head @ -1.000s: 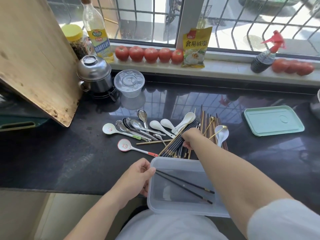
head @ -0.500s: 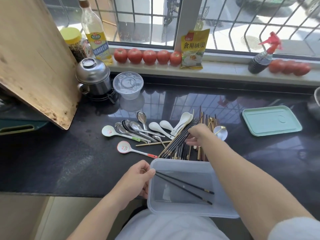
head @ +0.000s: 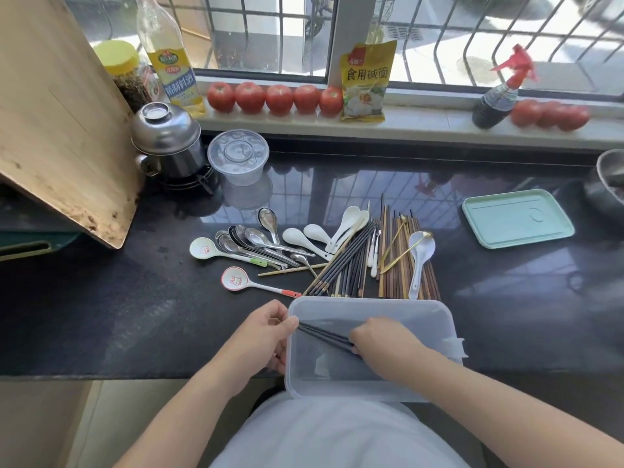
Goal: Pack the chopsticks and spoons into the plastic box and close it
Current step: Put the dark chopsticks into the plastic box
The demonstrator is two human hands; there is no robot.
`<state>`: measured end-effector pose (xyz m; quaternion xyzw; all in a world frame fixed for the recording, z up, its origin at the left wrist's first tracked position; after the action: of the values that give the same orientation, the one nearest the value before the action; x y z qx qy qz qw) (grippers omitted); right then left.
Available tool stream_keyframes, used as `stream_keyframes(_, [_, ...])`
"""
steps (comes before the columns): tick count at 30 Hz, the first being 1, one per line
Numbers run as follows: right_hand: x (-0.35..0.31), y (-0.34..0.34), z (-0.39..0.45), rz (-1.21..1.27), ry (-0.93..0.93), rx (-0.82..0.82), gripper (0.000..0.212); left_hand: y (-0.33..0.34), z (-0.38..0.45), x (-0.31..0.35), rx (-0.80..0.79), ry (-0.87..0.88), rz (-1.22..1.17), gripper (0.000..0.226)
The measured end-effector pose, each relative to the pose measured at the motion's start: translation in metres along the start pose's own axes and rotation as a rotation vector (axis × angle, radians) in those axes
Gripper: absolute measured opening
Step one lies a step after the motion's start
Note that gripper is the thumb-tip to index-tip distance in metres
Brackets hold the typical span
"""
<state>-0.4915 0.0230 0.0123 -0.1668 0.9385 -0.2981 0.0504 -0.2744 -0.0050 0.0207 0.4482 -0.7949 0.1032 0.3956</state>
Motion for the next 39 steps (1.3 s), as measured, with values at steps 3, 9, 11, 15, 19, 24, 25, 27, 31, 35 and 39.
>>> stream_keyframes(3, [-0.018, 0.0, 0.019, -0.079, -0.01, -0.043, 0.017, 0.0, 0.0, -0.001, 0.007, -0.006, 0.005, 0.022])
stream_keyframes(9, [-0.019, -0.022, -0.009, 0.162, -0.07, 0.051, 0.018, 0.001, -0.001, 0.0, -0.006, 0.014, 0.007, 0.021])
stream_keyframes(11, [-0.014, -0.05, -0.041, 0.487, -0.178, 0.131, 0.027, 0.001, -0.001, 0.0, -0.009, 0.009, 0.023, 0.022])
stream_keyframes(15, [0.048, -0.095, -0.028, 0.866, 0.066, 0.404, 0.031, 0.002, -0.004, -0.001, -0.013, -0.018, 0.055, 0.023])
stream_keyframes(19, [0.087, -0.089, 0.053, 0.982, 0.311, 0.205, 0.039, 0.007, -0.011, -0.006, -0.003, -0.028, 0.098, 0.024])
stream_keyframes(24, [0.082, -0.069, 0.107, 1.414, 0.436, 0.208, 0.03, 0.007, -0.023, -0.016, 0.052, -0.041, 0.154, 0.023])
stream_keyframes(25, [0.083, -0.067, 0.111, 1.392, 0.466, 0.24, 0.029, 0.007, -0.024, -0.016, 0.058, -0.038, 0.153, 0.022])
stream_keyframes(27, [0.081, -0.067, 0.114, 1.468, 0.442, 0.254, 0.023, 0.007, -0.025, -0.015, 0.06, -0.035, 0.148, 0.022])
stream_keyframes(31, [0.082, -0.068, 0.115, 1.816, 0.449, 0.253, 0.02, 0.006, -0.026, -0.016, 0.057, -0.038, 0.137, 0.022])
stream_keyframes(35, [0.086, -0.06, 0.129, 2.032, 0.473, 0.212, 0.023, 0.007, -0.025, -0.015, 0.056, -0.039, 0.115, 0.022])
stream_keyframes(39, [0.093, -0.077, 0.089, 1.942, 0.307, 0.211, 0.015, 0.005, -0.023, -0.013, 0.07, -0.029, 0.082, 0.021])
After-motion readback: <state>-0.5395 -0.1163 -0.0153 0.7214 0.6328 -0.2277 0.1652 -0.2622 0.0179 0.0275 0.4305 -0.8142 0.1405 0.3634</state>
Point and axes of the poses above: each hand's wrist, its own z-axis towards the middle knuckle, its own y-axis out of the palm, x = y × z, the point moved 4 cm from there along z, towards the middle knuckle, and after that the axes turned 15 degrees about -x, right-handed, at the moved point
